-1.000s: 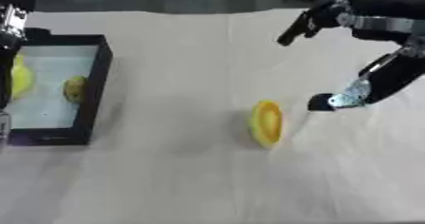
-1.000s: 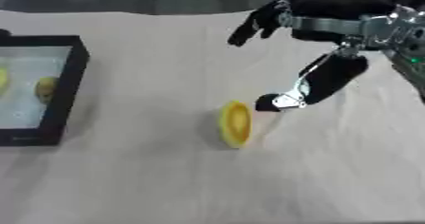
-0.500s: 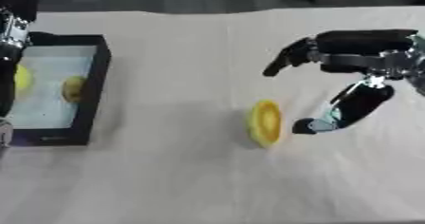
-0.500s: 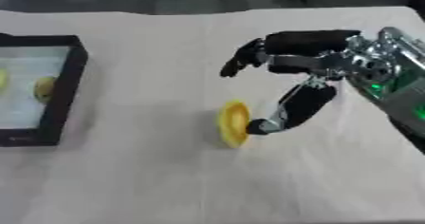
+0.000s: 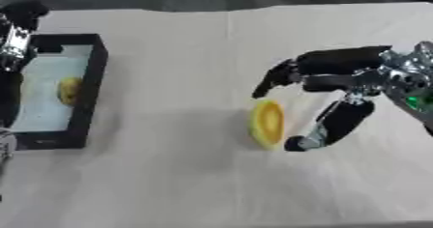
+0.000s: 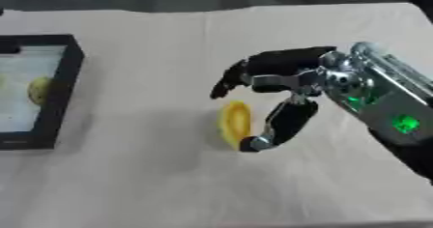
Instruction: Pick up the objects with one hand, pass them to the other hand, and then place them into the box on the other side of the table.
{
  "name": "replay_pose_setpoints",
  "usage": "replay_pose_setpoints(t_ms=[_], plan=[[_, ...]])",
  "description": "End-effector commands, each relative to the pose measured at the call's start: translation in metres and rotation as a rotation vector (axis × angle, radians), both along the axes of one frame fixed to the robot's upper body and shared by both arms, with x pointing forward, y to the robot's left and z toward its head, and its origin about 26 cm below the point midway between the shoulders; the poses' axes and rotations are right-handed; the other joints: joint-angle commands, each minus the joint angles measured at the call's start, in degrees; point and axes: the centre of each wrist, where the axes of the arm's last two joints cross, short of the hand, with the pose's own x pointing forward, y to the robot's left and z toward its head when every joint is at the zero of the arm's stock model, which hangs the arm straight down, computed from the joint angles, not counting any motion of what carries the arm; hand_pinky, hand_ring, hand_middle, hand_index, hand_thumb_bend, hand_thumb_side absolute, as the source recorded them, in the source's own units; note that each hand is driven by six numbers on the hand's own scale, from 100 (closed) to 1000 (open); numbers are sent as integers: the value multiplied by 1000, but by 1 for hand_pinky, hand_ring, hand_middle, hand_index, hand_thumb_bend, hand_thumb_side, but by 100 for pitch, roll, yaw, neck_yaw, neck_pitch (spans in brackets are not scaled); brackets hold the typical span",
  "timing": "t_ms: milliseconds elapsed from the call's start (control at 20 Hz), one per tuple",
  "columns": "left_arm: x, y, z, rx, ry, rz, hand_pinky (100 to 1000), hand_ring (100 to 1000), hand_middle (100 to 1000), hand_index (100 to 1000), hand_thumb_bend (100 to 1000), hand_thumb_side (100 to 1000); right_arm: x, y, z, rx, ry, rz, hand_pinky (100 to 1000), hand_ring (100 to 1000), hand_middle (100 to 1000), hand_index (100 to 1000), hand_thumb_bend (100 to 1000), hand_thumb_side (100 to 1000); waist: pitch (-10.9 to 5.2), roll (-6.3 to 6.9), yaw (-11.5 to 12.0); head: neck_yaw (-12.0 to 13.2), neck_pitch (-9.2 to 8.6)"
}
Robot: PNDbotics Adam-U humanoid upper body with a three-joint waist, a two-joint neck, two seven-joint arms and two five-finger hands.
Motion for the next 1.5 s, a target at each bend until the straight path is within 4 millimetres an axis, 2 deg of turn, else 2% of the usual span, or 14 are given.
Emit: replay_pose_setpoints(t_ms=[50,500,900,1250,1450,1500], plan=[[-1,0,3,16,-9,-3,651,982,753,798,371,664,8,-1,3,-23,-42,-17,839,884,833,891,539,237,0,-19,19,-42,-39],[-2,2,1,14,-5,0,651,980,746,797,372,661,35,3,-14,-155,-96,-6,850,886,860,898,519,176,3,-8,43,82,34],[-2,1,0,9,-5,2,650,978,741,795,369,661,58,2,-36,-227,-77,-7,851,882,859,889,507,156,18,2,74,36,-4],[-3,1,0,6,-4,6,649,977,733,792,365,662,80,-7,-59,-266,-74,-59,850,880,858,885,511,150,56,10,109,-17,-39],[-3,2,-1,5,-1,10,648,977,730,791,364,663,86,-11,-67,-253,-81,-67,845,862,809,849,504,136,73,11,118,-26,-43],[-3,3,-1,5,0,11,644,977,728,789,362,663,86,-11,-67,-240,-84,-62,825,796,643,731,459,100,74,10,117,-26,-37]])
